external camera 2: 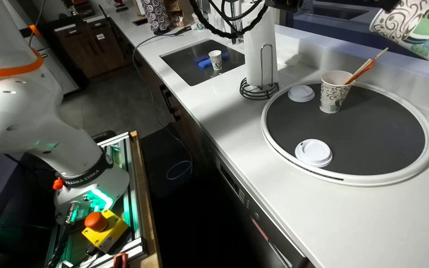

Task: Pour the sachets out of the coffee cup at the front.

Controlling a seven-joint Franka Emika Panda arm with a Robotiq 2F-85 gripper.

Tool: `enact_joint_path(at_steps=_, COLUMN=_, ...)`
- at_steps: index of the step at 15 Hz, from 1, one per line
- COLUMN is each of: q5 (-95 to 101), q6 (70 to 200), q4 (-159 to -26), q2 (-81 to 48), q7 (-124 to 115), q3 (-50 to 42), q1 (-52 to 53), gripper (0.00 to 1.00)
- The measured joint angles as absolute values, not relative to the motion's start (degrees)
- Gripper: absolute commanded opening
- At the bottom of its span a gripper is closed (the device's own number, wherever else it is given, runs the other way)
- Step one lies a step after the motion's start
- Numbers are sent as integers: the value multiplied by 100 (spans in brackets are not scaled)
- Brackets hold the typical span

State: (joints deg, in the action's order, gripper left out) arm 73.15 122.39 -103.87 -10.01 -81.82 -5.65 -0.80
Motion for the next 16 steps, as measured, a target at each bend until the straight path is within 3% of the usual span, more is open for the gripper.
enact_joint_path(at_steps=7, q5=7320, q6=12188, q4=-10027, q2=-1393, q7=-7742, q3=-228, q1=41, gripper=1)
enact_joint_path(at_steps=16, q5=8164, q6=10260, q4=-9646, q2=-1919, q7=-6969, q3=-84, q1=542, gripper=1)
